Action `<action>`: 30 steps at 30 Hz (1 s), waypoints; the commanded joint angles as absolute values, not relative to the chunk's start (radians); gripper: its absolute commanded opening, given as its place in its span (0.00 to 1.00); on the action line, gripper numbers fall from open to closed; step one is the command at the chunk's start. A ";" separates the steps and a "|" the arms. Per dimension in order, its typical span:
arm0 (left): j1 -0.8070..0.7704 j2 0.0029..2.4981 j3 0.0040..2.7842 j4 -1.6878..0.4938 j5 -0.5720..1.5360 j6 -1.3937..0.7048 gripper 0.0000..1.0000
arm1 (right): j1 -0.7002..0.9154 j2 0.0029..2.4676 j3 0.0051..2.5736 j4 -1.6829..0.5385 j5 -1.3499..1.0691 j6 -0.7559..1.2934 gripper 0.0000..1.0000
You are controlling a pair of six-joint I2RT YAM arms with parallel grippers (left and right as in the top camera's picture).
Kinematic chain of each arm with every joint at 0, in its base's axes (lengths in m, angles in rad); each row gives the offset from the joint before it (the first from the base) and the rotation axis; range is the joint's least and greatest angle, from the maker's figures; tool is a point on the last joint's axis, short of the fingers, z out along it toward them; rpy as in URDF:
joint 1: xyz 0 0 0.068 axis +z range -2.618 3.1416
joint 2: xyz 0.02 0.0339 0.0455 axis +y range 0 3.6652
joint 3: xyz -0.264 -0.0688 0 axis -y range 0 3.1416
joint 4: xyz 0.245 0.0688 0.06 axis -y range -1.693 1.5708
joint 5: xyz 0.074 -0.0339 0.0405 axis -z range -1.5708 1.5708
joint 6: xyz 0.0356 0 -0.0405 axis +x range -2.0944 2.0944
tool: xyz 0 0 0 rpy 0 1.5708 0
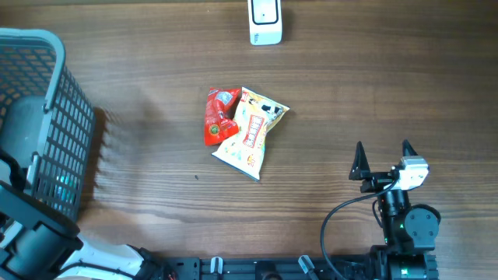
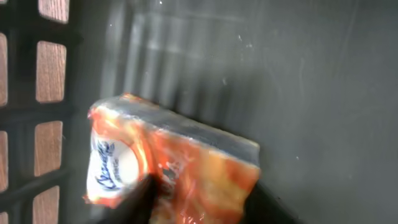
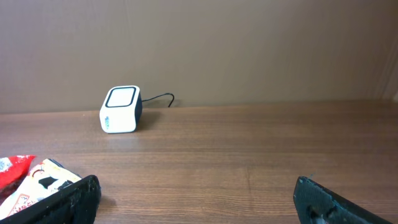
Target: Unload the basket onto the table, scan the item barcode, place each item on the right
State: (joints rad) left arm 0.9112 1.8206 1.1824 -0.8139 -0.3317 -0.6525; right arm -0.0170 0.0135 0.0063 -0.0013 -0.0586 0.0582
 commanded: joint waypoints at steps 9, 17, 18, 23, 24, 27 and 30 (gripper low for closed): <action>0.912 1.561 1.561 -1.048 0.036 -0.658 0.04 | -0.021 0.007 0.005 0.001 -0.051 0.054 1.00; 0.738 1.212 1.623 -0.825 0.586 -0.793 0.04 | -0.021 0.007 0.005 0.001 -0.051 0.054 1.00; 0.662 1.205 1.623 -0.827 0.587 -0.793 0.04 | -0.021 0.007 0.005 0.001 -0.052 0.054 1.00; 0.097 1.317 1.620 -0.963 0.359 -0.691 0.04 | -0.021 0.007 0.005 0.001 -0.051 0.054 1.00; 0.019 1.356 1.620 -0.989 0.289 -0.677 0.04 | -0.021 0.007 0.005 0.001 -0.052 0.054 1.00; -0.249 1.578 1.620 -1.072 0.052 -0.654 0.04 | -0.021 0.007 0.005 0.001 -0.051 0.054 1.00; -0.383 1.826 1.620 -1.033 0.035 -0.655 0.04 | -0.021 0.007 0.005 0.001 -0.052 0.054 1.00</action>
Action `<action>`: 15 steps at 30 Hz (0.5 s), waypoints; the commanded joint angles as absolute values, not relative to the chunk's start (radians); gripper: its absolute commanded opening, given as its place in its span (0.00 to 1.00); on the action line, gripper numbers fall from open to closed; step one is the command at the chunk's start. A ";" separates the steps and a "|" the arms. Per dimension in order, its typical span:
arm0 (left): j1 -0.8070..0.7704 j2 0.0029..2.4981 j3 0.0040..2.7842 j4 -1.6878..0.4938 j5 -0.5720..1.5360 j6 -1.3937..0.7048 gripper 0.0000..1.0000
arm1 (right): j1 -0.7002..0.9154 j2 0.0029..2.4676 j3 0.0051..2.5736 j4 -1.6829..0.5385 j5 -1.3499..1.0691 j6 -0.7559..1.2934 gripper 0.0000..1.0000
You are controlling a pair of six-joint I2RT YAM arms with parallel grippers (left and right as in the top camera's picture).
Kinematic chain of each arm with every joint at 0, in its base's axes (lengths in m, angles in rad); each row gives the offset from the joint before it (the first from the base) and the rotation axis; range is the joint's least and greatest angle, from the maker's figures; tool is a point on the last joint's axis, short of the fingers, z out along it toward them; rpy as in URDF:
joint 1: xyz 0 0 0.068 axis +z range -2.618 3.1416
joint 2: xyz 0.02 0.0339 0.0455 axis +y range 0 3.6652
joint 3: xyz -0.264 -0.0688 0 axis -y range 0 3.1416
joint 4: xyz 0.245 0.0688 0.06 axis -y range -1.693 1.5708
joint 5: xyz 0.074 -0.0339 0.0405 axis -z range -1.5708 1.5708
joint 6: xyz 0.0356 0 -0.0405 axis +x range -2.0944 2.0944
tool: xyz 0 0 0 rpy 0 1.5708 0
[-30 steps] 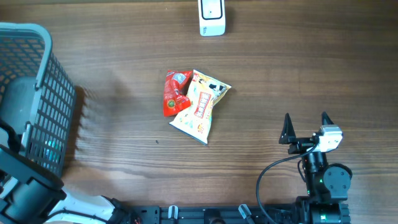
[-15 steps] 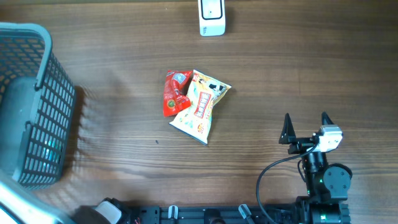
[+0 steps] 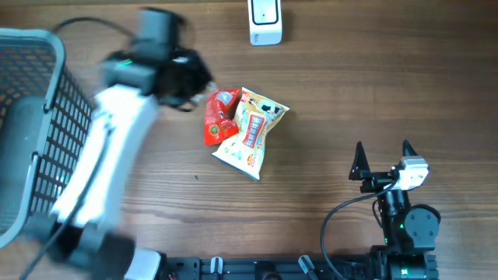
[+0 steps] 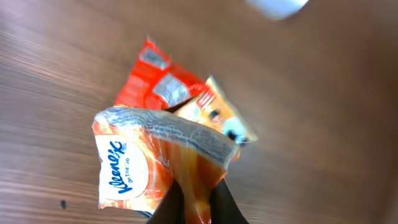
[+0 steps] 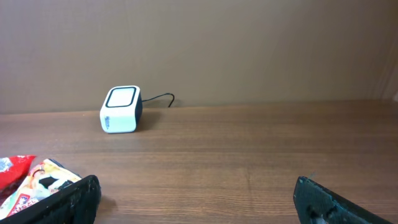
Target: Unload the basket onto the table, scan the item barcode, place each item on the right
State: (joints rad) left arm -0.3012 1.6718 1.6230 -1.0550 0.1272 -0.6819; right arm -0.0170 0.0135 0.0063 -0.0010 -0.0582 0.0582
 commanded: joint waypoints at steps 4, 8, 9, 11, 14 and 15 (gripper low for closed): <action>-0.440 2.072 1.620 -0.945 0.032 -0.660 0.42 | -0.021 0.007 0.005 0.001 -0.051 0.054 1.00; -0.463 2.157 1.620 -0.912 0.117 -0.661 0.70 | -0.021 0.007 0.005 0.001 -0.051 0.054 1.00; -0.471 2.157 1.621 -0.904 0.145 -0.660 0.70 | -0.021 0.007 0.005 0.001 -0.051 0.054 1.00; -0.495 2.148 1.623 -0.893 0.164 -0.657 0.67 | -0.021 0.007 0.005 0.001 -0.051 0.054 1.00; -0.507 2.093 1.664 -0.910 0.163 -0.579 0.67 | -0.021 0.007 0.005 0.001 -0.051 0.054 1.00; -0.503 2.052 1.699 -0.919 0.163 -0.579 0.67 | -0.021 0.007 0.005 0.001 -0.051 0.054 1.00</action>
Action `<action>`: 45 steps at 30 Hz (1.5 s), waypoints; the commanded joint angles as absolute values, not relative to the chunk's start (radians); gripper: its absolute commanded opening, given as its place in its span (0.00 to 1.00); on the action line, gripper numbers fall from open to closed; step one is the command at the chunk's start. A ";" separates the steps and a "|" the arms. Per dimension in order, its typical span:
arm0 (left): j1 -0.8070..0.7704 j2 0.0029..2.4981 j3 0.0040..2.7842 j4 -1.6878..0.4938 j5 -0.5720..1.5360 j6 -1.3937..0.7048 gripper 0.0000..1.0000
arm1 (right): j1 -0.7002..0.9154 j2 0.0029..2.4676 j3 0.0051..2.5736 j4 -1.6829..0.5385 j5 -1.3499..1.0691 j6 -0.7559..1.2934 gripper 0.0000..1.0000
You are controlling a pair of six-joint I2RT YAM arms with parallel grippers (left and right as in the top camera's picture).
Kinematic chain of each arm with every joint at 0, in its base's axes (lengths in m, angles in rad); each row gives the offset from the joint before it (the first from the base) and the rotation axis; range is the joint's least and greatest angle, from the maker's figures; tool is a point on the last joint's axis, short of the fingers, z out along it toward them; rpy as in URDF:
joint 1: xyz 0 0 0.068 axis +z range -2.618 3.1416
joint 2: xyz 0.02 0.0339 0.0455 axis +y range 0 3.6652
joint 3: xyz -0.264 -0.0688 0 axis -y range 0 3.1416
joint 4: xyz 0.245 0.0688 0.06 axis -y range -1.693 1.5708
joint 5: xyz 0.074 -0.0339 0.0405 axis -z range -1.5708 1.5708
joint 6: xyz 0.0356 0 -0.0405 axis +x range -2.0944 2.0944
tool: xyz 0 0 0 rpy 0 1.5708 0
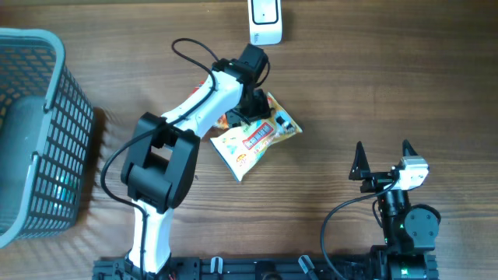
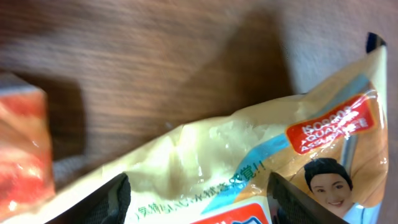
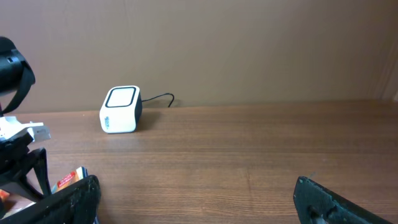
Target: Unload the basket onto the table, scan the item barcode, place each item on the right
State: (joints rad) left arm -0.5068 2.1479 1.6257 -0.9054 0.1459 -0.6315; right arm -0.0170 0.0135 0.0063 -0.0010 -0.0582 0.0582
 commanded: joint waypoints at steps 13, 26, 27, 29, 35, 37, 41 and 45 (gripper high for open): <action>0.284 1.346 1.802 -1.225 -0.408 -0.641 0.90 | -0.021 0.007 0.005 0.001 -0.051 0.054 1.00; 0.822 1.757 1.584 -1.323 -0.131 -0.553 0.97 | -0.021 0.007 0.005 0.001 -0.051 0.054 1.00; 0.822 1.781 1.576 -1.325 -0.130 -0.553 0.97 | -0.021 0.007 0.005 0.001 -0.051 0.054 1.00; 0.822 1.828 1.557 -1.324 -0.130 -0.553 0.97 | -0.021 0.007 0.005 0.001 -0.051 0.054 1.00; 0.822 1.874 1.419 -1.231 -0.074 -0.553 0.96 | -0.021 0.007 0.005 0.001 -0.051 0.054 1.00; 0.822 1.874 1.368 -1.183 -0.030 -0.553 0.95 | -0.021 0.007 0.005 0.001 -0.052 0.054 1.00; 0.822 1.874 1.343 -1.162 -0.026 -0.553 0.93 | -0.021 0.007 0.005 0.001 -0.052 0.054 1.00; 0.822 1.874 1.343 -1.158 -0.027 -0.553 0.73 | -0.021 0.007 0.005 0.001 -0.051 0.054 1.00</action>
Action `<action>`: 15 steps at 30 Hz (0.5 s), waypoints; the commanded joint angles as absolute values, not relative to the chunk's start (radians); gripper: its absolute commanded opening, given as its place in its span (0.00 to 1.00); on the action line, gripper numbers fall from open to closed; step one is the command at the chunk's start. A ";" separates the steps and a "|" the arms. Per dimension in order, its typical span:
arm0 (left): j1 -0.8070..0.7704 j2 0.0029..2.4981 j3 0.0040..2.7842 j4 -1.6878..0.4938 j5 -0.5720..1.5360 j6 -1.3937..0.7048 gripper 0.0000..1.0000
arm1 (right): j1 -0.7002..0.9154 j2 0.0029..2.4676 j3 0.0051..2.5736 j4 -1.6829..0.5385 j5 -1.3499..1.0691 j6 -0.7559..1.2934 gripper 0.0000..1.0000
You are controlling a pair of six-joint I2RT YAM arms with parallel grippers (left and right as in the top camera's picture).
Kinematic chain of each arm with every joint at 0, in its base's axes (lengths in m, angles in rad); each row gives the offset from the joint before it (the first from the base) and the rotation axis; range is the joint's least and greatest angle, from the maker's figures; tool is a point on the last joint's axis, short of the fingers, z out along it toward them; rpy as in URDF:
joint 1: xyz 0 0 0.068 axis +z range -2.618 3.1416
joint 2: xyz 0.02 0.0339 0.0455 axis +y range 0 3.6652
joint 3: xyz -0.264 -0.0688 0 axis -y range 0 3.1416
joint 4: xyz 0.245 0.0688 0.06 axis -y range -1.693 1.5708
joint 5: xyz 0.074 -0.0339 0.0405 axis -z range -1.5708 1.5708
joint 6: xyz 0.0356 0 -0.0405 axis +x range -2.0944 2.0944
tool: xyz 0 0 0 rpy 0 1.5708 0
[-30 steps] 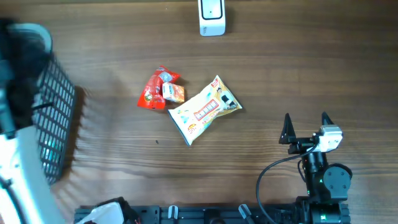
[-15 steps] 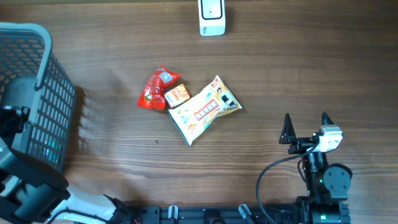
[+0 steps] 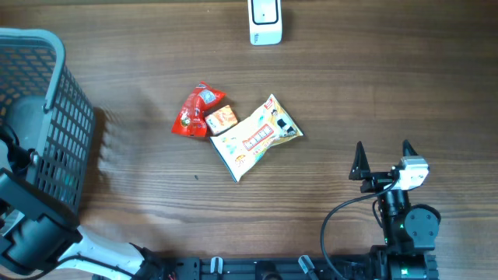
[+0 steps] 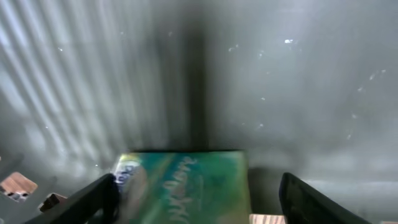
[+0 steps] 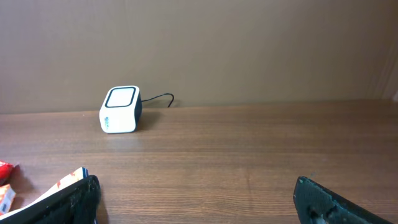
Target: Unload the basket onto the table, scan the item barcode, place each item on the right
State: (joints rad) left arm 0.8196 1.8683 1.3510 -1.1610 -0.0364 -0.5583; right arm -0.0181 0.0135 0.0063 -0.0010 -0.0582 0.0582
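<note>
The white scanner (image 3: 264,22) stands at the far edge of the table and also shows in the right wrist view as the scanner (image 5: 119,109). A red packet (image 3: 192,118), a small orange tissue pack (image 3: 222,118) and a yellow snack bag (image 3: 255,138) lie together mid-table. My left gripper (image 4: 196,202) is open down inside the basket, and a blurred green pack (image 4: 183,183) lies between its fingers. My right gripper (image 3: 383,159) rests open at the front right, holding nothing.
The grey mesh basket (image 3: 54,70) fills the left side, and my left arm (image 3: 27,225) reaches into it from the front. A cable runs from the scanner toward the back wall. The yellow bag's corner (image 5: 62,183) lies by my right gripper's left finger.
My left gripper was open low over the yellow bag on the table. Now it is in the basket, open around a green pack. The orange pack stays between the red packet and the yellow bag.
My left gripper was in the basket at the orange tissue pack. Then it held that pack over the table by the snack packets. Then it stood open at the yellow bag, with the orange pack beside it. Now it is in the basket again. The right arm never moved.
</note>
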 commanded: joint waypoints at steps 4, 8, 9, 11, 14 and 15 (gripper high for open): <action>0.822 1.874 1.343 -1.170 -0.027 -0.553 0.85 | -0.021 0.007 0.005 0.001 -0.051 0.054 1.00; 0.822 1.874 1.343 -1.201 -0.027 -0.553 1.00 | -0.021 0.007 0.005 0.001 -0.051 0.054 1.00; 0.822 1.874 1.343 -1.207 -0.027 -0.553 1.00 | -0.021 0.007 0.005 0.001 -0.051 0.054 1.00; 0.822 1.874 1.343 -1.214 -0.027 -0.553 1.00 | -0.021 0.007 0.005 0.001 -0.051 0.054 1.00; 0.822 1.874 1.343 -1.216 -0.027 -0.553 0.98 | -0.021 0.007 0.005 0.001 -0.051 0.054 1.00; 0.822 1.874 1.343 -1.213 -0.027 -0.553 0.95 | -0.021 0.007 0.005 0.001 -0.052 0.054 1.00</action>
State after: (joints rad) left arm 0.8196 1.8683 1.3502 -1.2121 -0.0307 -0.5579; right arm -0.0177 0.0135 0.0063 -0.0010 -0.0582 0.0582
